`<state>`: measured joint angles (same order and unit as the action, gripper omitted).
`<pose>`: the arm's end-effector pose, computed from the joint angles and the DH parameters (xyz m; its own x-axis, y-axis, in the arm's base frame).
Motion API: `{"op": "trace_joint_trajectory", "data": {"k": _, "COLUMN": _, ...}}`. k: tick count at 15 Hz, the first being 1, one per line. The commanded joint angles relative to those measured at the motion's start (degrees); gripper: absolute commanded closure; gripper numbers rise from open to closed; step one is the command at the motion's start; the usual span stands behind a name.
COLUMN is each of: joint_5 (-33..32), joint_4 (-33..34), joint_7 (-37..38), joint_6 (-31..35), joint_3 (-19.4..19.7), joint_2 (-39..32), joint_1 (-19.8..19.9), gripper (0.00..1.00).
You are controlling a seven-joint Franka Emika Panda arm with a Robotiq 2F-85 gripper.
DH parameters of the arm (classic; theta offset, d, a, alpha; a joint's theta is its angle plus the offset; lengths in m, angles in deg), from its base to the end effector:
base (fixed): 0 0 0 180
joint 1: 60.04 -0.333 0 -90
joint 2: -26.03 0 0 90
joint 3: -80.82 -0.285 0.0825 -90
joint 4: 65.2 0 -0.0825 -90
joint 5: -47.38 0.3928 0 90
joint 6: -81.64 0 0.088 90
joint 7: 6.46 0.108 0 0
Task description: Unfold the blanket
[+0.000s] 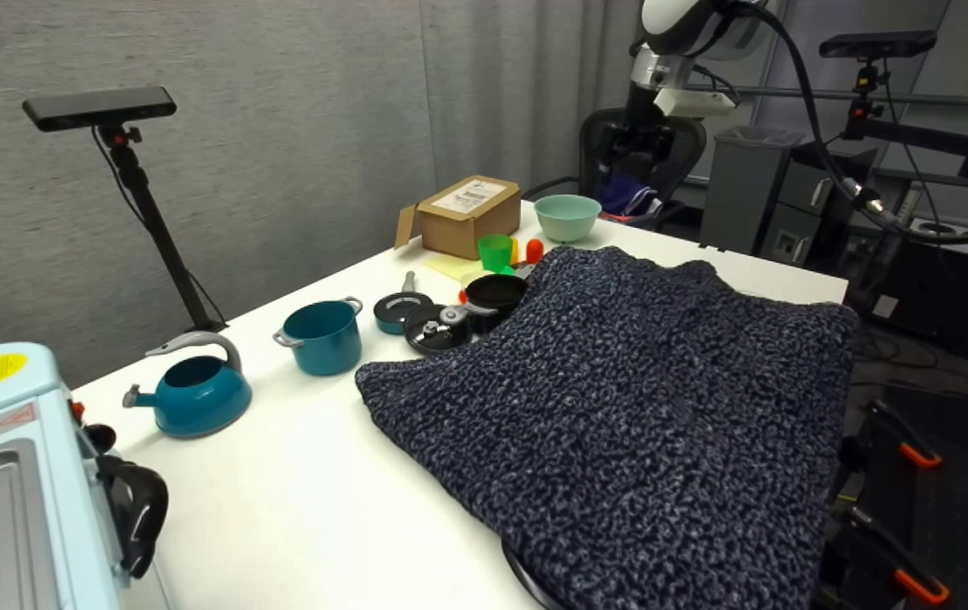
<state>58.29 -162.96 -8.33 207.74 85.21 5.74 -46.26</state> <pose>0.6344 -0.1969 0.3662 0.9163 -0.3755 0.1390 -0.3579 -0.9237 -0.1365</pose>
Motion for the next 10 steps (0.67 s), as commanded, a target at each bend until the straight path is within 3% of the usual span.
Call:
{"op": "trace_joint_trajectory", "data": {"k": 1, "joint_5": 7.0, "joint_4": -6.4, "joint_7": -5.4, "joint_6": -0.5, "joint_3": -3.6, "joint_2": 5.6, "joint_1": -1.5, "gripper": 0.0}}
{"op": "trace_joint_trajectory", "data": {"k": 6, "joint_5": 11.3, "joint_4": -14.1, "joint_7": -11.1, "joint_6": -0.4, "joint_3": -7.3, "joint_2": 11.1, "joint_1": -5.9, "gripper": 0.0}}
{"op": "trace_joint_trajectory", "data": {"k": 10, "joint_5": 2.7, "joint_4": -21.0, "joint_7": -8.9, "joint_6": 4.0, "joint_3": -7.5, "joint_2": 16.2, "joint_1": -11.2, "gripper": 0.0}}
